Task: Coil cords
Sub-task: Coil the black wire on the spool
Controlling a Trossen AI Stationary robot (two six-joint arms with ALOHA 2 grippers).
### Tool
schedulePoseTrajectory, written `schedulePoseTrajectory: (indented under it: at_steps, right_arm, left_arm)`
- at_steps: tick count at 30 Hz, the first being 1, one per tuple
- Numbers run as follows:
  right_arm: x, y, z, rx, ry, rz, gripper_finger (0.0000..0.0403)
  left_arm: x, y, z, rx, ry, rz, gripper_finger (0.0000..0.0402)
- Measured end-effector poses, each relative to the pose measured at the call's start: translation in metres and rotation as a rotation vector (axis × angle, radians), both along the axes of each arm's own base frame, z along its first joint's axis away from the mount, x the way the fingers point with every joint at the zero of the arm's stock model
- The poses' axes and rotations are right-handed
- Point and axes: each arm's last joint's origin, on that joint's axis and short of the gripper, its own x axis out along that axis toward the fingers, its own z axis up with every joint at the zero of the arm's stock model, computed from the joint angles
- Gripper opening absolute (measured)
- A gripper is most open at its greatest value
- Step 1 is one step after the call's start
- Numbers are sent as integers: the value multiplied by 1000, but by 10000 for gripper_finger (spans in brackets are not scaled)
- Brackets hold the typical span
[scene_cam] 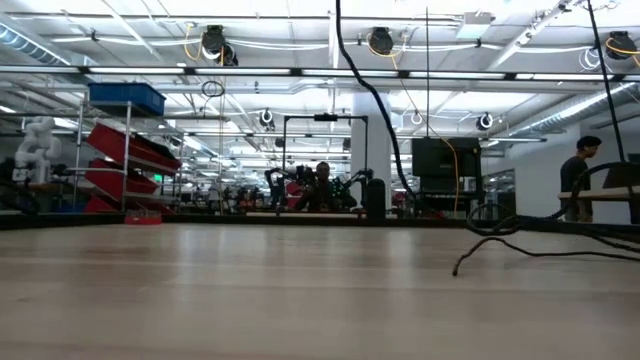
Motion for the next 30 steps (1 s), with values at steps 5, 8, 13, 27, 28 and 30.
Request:
schedulePoseTrajectory:
  at_steps: [5, 8, 13, 27, 28, 30]
  right_arm:
    - [-9, 4, 7, 3, -8, 23, 0]
    - [-15, 8, 10, 5, -13, 39, 0]
    - [-22, 12, 14, 8, -19, 59, 0]
    - [-26, 13, 4, 49, 70, 46, 0]
    - [-26, 13, 4, 50, 70, 46, 0]
    - [-26, 13, 4, 51, 71, 47, 0]
  left_arm:
    - [-4, 4, 2, 26, 29, 68, 3]
    - [-10, 8, 6, 33, 61, 128, 3]
    - [-22, 13, 14, 64, 84, 223, 3]
    - [-58, 13, 40, 104, 38, 394, 3]
    - [-61, 12, 42, 107, 32, 397, 3]
    - [-65, 11, 45, 112, 23, 414, 3]
